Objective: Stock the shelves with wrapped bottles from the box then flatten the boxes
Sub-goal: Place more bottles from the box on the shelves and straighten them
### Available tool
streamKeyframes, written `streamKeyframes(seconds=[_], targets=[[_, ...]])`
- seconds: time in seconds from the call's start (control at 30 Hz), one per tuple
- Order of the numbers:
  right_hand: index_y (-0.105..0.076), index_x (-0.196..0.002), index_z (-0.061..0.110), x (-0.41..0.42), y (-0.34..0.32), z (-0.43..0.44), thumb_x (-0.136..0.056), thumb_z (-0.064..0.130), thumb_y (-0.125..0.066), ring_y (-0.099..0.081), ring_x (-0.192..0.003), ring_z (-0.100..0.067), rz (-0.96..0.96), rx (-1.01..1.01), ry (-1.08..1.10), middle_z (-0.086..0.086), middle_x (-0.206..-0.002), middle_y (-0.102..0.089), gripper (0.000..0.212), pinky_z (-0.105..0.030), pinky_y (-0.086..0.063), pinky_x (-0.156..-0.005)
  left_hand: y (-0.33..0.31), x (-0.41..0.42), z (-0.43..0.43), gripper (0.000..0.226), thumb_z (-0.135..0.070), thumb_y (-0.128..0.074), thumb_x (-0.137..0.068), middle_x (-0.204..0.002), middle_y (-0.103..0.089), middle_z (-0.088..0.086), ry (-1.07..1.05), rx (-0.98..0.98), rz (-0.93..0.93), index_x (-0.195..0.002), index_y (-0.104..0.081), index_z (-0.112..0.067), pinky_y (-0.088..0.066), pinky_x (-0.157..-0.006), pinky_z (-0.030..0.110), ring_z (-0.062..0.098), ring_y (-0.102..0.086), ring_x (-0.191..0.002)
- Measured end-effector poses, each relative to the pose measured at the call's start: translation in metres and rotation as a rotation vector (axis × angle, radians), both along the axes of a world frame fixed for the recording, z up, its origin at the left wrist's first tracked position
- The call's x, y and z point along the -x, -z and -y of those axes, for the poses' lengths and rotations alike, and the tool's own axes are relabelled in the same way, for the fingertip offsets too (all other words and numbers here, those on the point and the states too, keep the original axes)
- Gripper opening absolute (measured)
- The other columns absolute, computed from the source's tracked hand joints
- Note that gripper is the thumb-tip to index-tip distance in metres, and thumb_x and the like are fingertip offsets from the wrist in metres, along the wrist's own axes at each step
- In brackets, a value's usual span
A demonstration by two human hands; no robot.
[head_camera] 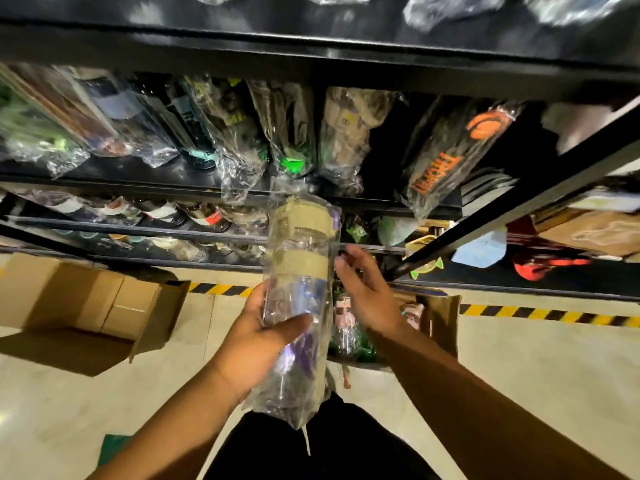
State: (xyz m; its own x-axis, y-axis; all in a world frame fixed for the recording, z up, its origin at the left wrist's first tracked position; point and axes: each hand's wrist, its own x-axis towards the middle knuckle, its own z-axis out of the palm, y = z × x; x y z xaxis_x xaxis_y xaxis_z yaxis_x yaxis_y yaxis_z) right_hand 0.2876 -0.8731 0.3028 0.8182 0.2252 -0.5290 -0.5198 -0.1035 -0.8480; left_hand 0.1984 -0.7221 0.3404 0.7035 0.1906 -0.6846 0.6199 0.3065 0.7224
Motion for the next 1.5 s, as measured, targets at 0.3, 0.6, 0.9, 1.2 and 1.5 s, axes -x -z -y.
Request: streamKeyframes(seconds=[0.3, 0.6, 0.9, 1.2, 1.5], targets=[[-0.041, -0.137, 0.026, -0.051, 0.022, 0.058, -0.072, 0.058, -0.071, -0.06, -0.112, -0.022, 0.208, 0.299, 0.321, -0.007, -0.129, -0.055, 0.078, -0.047, -0.051, -0.098, 0.004, -0.041, 0.037, 0.058, -0.003, -0.072, -0.086, -0.112, -0.07, 0.002, 0.239, -0.131, 0.078, -0.137, -0.047, -0.016, -0.048, -0.061, 0.006, -0.004, -0.07, -0.078], [-0.026, -0.149, 0.018, -0.144, 0.041, 0.067, -0.07, 0.038, -0.086, -0.042, -0.135, -0.026, 0.266, 0.476, 0.367, -0.01, -0.148, -0.038, 0.101, -0.04, -0.037, -0.113, 0.019, -0.081, 0.057, 0.052, -0.022, -0.072, -0.09, -0.117, -0.07, -0.01, 0.304, -0.212, 0.235, -0.136, -0.049, -0.03, -0.051, -0.09, 0.029, 0.011, -0.067, -0.11], [-0.067, -0.118, 0.016, -0.184, 0.073, 0.07, -0.062, 0.044, -0.087, -0.068, -0.093, -0.009, 0.273, 0.445, 0.277, 0.007, -0.103, -0.07, 0.066, -0.031, -0.057, -0.088, 0.041, -0.123, 0.07, 0.042, -0.013, -0.072, -0.09, -0.088, -0.075, -0.006, 0.259, -0.254, 0.316, -0.123, -0.048, -0.025, -0.055, -0.059, 0.017, 0.009, -0.071, -0.07], [-0.071, -0.11, 0.01, -0.183, 0.083, 0.074, -0.076, 0.023, -0.083, -0.068, -0.093, -0.015, 0.273, 0.395, 0.376, 0.004, -0.098, -0.069, 0.038, -0.028, -0.055, -0.087, 0.062, -0.121, 0.069, 0.064, -0.019, -0.077, -0.087, -0.121, -0.068, -0.007, 0.285, -0.293, 0.376, -0.138, -0.042, -0.03, -0.057, -0.092, 0.029, 0.009, -0.066, -0.111], [-0.055, -0.129, 0.012, -0.197, 0.083, 0.075, -0.065, 0.018, -0.084, -0.07, -0.092, 0.001, 0.44, 0.286, 0.483, 0.003, -0.109, -0.072, 0.071, -0.016, -0.056, -0.077, 0.066, -0.149, 0.064, 0.095, -0.029, -0.082, -0.081, -0.158, -0.028, -0.021, 0.306, -0.356, 0.393, -0.154, -0.021, -0.033, -0.034, -0.115, 0.021, -0.004, -0.033, -0.139]])
